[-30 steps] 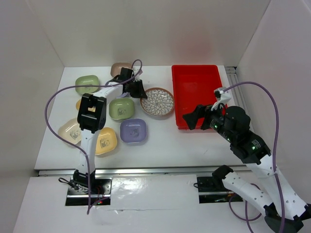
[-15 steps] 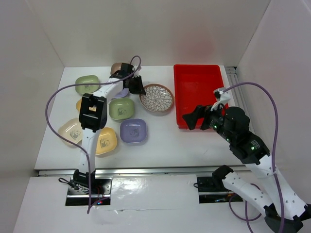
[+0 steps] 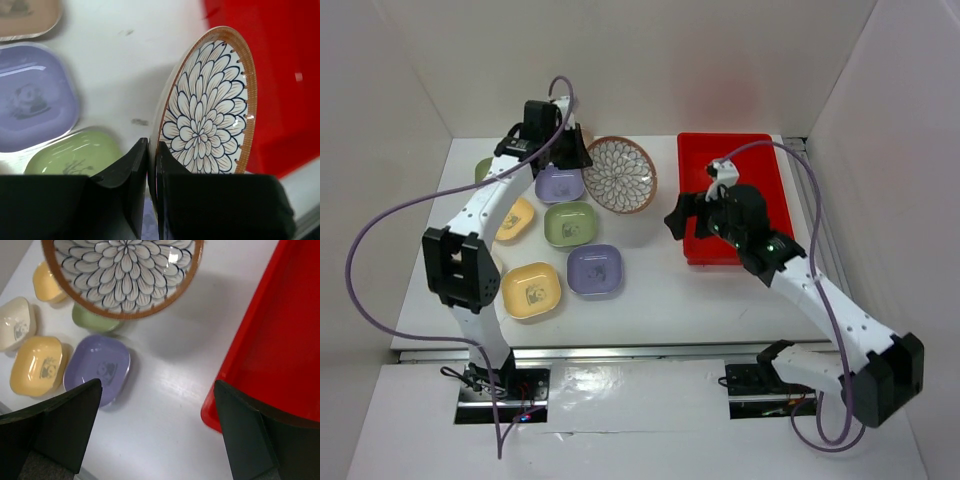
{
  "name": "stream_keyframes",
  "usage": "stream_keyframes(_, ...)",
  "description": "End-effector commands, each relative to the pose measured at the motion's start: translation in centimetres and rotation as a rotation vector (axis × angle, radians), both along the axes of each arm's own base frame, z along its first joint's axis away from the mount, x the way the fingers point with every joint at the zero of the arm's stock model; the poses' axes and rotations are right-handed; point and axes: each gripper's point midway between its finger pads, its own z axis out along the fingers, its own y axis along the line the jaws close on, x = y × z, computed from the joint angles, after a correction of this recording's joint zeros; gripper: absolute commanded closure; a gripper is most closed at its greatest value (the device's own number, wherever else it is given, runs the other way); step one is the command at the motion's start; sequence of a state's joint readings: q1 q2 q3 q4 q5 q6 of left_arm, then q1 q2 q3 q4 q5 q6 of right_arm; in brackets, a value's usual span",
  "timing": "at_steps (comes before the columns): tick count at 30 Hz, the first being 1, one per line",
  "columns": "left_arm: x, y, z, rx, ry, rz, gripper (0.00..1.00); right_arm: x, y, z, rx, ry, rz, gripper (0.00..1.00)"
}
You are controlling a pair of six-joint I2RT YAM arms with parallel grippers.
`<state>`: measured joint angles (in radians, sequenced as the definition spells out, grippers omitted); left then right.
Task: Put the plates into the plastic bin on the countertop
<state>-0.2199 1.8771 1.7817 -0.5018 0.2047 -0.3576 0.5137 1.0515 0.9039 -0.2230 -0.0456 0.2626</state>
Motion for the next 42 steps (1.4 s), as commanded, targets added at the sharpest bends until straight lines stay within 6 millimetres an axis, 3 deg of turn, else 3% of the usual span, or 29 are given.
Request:
stream_keyframes(1,-2.4,-4.6,9.4,-0.169,-0.202,-0.185,1.0,4.4,2.0,8.3,0.097,-0.237,0.026,0.0)
stream_keyframes(5,-5.1,-6.7,11.4,-0.21,-0.232,-0.263,1.0,8.3,1.3,8.5,0.097,-0.239,0.018,0.0)
stream_keyframes(8,-6.9,-7.7,13.2,-0.266,-0.286,-0.328,1.0,10.6,0.3,6.8,0.123,-0.194,0.003,0.04)
stream_keyframes(11,-9.1,-8.7,14.4,-0.335,-0.314,-0.43,1.0,12.2,-0.4,4.1,0.176,-0.133,0.031,0.15)
stream_keyframes(13,-9.9,-9.3,15.7,-0.386,-0.362,-0.478,1.0,11.8,-0.1,3.1,0.253,-0.077,0.104,0.24)
stream_keyframes(14,-10.3,-9.4,15.6,-0.4,-0.361,-0.492,1.0,11.7,0.1,2.5,0.28,-0.073,0.13,0.33)
stream_keyframes(16,-10.3,-9.5,15.8,-0.401,-0.373,-0.494,1.0,10.6,1.3,2.0,0.332,-0.039,0.204,0.39)
stream_keyframes(22,-9.2,-10.3,14.7,-0.415,-0.351,-0.494,1.0,8.9,2.4,1.0,0.373,0.016,0.299,0.43)
stream_keyframes(24,-8.6,-10.5,15.0,-0.423,-0.351,-0.491,1.0,8.4,2.8,0.5,0.373,0.032,0.309,0.62)
stream_keyframes(25,-8.0,-10.7,14.3,-0.422,-0.336,-0.489,1.0,8.7,2.8,0.1,0.37,0.04,0.298,0.87)
stream_keyframes(26,-7.6,-10.8,14.7,-0.427,-0.339,-0.478,1.0,8.8,2.7,-0.1,0.367,0.046,0.285,1.0)
stream_keyframes(27,-7.2,-10.9,14.8,-0.427,-0.342,-0.478,1.0,8.9,2.5,-0.6,0.362,0.064,0.263,1.0)
stream_keyframes(29,-6.3,-10.8,13.8,-0.398,-0.296,-0.414,0.76,10.3,0.6,-1.0,0.348,0.06,0.17,1.0)
stream_keyframes(30,-6.0,-10.5,13.7,-0.385,-0.288,-0.382,0.41,10.9,-0.3,-1.1,0.339,0.075,0.123,1.0)
stream_keyframes(31,-5.7,-10.1,13.3,-0.369,-0.276,-0.348,0.16,12.1,-1.9,-1.0,0.324,0.064,0.038,1.0)
stream_keyframes(32,-5.5,-9.8,13.3,-0.349,-0.289,-0.303,0.0,13.2,-4.0,-0.7,0.328,0.055,-0.031,1.0)
stream_keyframes(34,-6.5,-8.4,13.2,-0.333,-0.292,-0.233,0.0,14.8,-6.9,0.7,0.353,0.025,-0.124,1.0)
stream_keyframes(35,-6.3,-7.3,12.8,-0.303,-0.296,-0.166,0.0,15.6,-9.9,1.0,0.387,0.022,-0.2,1.0)
stream_keyframes(36,-7.0,-6.5,11.1,-0.292,-0.248,-0.116,0.0,16.1,-11.6,1.3,0.397,0.006,-0.256,1.0)
stream_keyframes(38,-8.6,-5.1,11.5,-0.269,-0.261,-0.051,0.0,17.3,-14.5,1.6,0.396,-0.03,-0.353,1.0)
stream_keyframes(39,-9.1,-4.3,9.6,-0.246,-0.223,-0.009,0.0,17.8,-16.5,0.7,0.392,-0.021,-0.406,1.0)
stream_keyframes(42,-11.3,-3.2,9.8,-0.235,-0.247,0.018,0.0,18.7,-19.0,-0.5,0.375,-0.026,-0.467,1.0)
